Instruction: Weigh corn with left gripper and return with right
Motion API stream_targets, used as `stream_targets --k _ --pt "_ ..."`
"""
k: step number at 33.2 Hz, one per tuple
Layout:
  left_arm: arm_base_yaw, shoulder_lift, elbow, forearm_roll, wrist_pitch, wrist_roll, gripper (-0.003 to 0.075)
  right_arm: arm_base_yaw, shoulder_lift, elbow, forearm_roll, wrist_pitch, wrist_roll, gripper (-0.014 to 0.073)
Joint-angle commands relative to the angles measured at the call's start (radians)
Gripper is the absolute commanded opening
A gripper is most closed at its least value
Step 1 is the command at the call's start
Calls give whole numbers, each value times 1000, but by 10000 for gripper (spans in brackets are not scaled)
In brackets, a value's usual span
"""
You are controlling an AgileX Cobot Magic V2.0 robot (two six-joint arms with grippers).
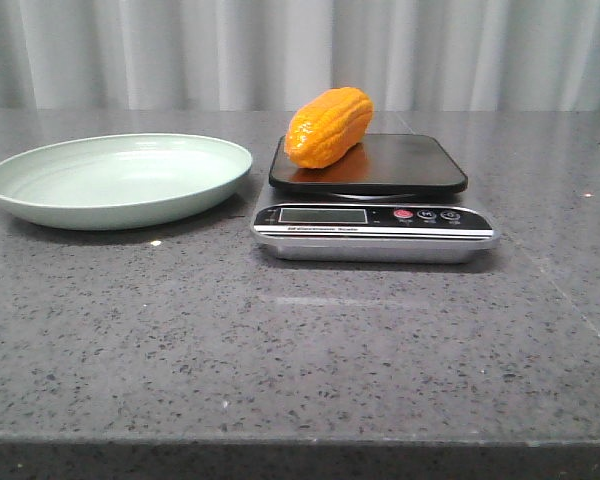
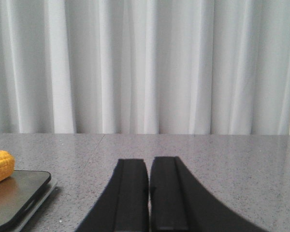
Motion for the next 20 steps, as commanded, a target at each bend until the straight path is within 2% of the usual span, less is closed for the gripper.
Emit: stream_targets --k 1,5,16,18,20 --pt "-7 16 -25 8 -73 3 134 -1 83 -138 18 94 9 190" --pt "-7 16 -25 8 -73 3 134 -1 157 -210 77 149 9 190" --pt "-7 16 -25 8 -73 3 134 42 182 -218 148 39 10 192" --pt "-7 16 -25 8 -73 3 134 56 202 -231 147 48 9 210" --pt "-7 16 -25 8 -73 3 134 70 236 -256 146 72 1 269"
